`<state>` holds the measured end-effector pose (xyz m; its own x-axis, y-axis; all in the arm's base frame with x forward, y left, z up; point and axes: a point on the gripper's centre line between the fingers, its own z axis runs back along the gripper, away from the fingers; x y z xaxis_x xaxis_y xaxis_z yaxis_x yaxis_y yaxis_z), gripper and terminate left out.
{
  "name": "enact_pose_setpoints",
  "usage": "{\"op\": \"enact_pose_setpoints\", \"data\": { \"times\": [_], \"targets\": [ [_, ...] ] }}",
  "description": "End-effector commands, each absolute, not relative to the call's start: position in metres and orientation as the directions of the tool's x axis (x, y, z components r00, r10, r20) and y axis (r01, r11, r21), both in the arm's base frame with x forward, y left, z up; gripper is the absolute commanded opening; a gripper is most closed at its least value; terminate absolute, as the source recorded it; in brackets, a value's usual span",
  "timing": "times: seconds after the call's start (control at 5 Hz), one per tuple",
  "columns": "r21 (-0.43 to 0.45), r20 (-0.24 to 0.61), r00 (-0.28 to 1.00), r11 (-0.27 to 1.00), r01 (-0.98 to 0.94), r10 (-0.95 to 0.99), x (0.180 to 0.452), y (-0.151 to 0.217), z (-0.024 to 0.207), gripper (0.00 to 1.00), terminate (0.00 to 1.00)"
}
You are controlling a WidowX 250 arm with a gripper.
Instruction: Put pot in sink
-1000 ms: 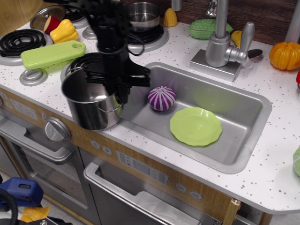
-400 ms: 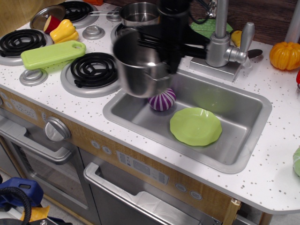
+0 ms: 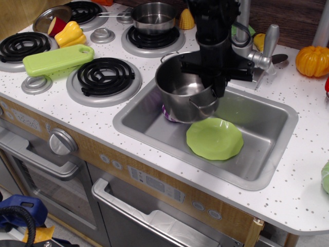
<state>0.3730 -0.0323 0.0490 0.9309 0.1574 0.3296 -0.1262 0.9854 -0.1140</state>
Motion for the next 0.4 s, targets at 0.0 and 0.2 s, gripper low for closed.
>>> {"op": "enact_pose_setpoints", "data": {
  "times": [0.0,0.2],
  "targets": [
    [-0.171,0.407,0.905,0.983,-0.063,0.129,0.3726,-0.0221,0.0383,1.0,0.0],
    [-0.171,0.407,0.905,0.983,-0.063,0.129,0.3726,-0.0221,0.0383,1.0,1.0]
  ]
}}
